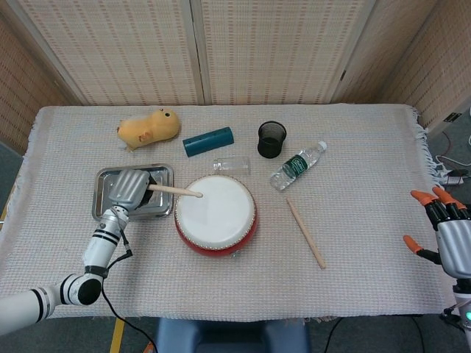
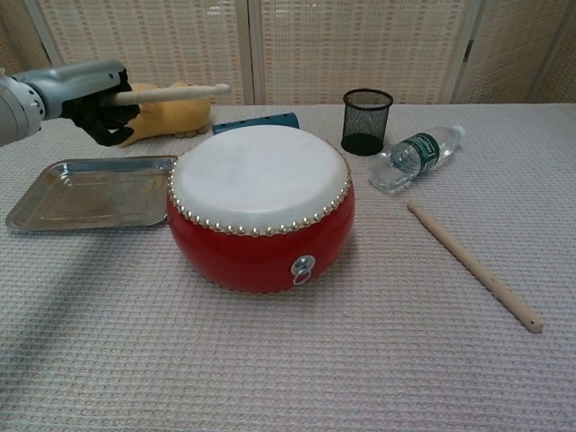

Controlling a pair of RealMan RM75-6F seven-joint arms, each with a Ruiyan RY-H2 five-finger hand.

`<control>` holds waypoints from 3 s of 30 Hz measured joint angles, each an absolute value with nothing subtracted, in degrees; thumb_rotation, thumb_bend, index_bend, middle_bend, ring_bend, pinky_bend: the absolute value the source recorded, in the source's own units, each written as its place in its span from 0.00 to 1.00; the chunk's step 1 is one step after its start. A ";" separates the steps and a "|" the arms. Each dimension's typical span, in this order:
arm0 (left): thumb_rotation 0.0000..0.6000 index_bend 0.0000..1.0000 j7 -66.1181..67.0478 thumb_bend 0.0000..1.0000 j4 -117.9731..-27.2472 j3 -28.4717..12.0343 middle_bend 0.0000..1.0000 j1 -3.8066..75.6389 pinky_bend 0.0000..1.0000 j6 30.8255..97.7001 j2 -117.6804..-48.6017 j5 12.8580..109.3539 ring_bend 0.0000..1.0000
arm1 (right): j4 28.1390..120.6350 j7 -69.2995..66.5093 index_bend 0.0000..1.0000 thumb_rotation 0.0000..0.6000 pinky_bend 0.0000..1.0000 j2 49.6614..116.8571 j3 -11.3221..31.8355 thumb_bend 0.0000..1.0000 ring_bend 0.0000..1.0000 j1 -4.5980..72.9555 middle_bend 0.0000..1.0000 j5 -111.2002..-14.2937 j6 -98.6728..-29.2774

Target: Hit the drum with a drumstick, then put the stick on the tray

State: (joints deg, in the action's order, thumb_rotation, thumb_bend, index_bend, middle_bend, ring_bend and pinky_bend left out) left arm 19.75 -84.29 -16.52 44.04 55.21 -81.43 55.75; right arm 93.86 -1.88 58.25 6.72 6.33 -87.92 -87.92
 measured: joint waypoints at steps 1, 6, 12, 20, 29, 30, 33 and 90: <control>1.00 1.00 20.27 0.74 -84.17 -16.41 1.00 44.13 1.00 55.28 -81.45 55.86 1.00 | 93.84 -1.89 0.17 1.00 0.22 58.28 6.71 0.18 0.08 6.33 0.21 -87.86 -87.87; 1.00 1.00 29.23 0.74 -80.20 -13.26 1.00 45.42 1.00 55.67 -83.70 57.29 1.00 | 93.79 -1.90 0.17 1.00 0.22 58.19 6.73 0.18 0.08 6.29 0.21 -87.54 -87.77; 1.00 1.00 37.35 0.74 -78.05 -11.19 1.00 46.09 1.00 58.42 -85.59 58.08 1.00 | 93.75 -2.24 0.17 1.00 0.22 58.25 6.67 0.18 0.08 6.36 0.21 -87.69 -87.71; 1.00 1.00 21.69 0.74 -83.93 -16.05 1.00 44.87 1.00 57.68 -82.52 55.62 1.00 | 93.62 -2.44 0.17 1.00 0.22 58.28 6.62 0.18 0.08 6.19 0.21 -87.66 -87.98; 1.00 1.00 28.39 0.74 -81.46 -13.32 1.00 46.24 1.00 56.83 -83.52 55.10 1.00 | 93.08 -2.87 0.17 1.00 0.22 58.52 6.60 0.18 0.08 6.27 0.21 -87.27 -87.55; 1.00 1.00 30.60 0.74 -80.97 -12.73 1.00 46.48 1.00 56.71 -83.84 54.95 1.00 | 93.07 -2.91 0.17 1.00 0.22 58.52 6.61 0.18 0.08 6.28 0.21 -87.27 -87.55; 1.00 1.00 36.59 0.74 -80.06 -11.28 1.00 47.05 1.00 56.69 -84.68 54.29 1.00 | 92.99 -3.05 0.17 1.00 0.22 58.55 6.63 0.18 0.08 6.28 0.21 -87.31 -87.64; 1.00 1.00 17.75 0.73 -81.51 -16.84 1.00 44.51 1.00 54.50 -79.40 50.55 1.00 | 92.11 -3.74 0.17 1.00 0.22 58.97 6.66 0.18 0.08 6.18 0.21 -86.91 -87.64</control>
State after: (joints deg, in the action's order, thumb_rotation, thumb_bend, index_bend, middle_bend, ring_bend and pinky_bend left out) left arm 17.75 -81.51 -16.84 44.51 54.50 -79.40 50.55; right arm 92.11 -3.74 58.97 6.66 6.18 -86.91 -87.64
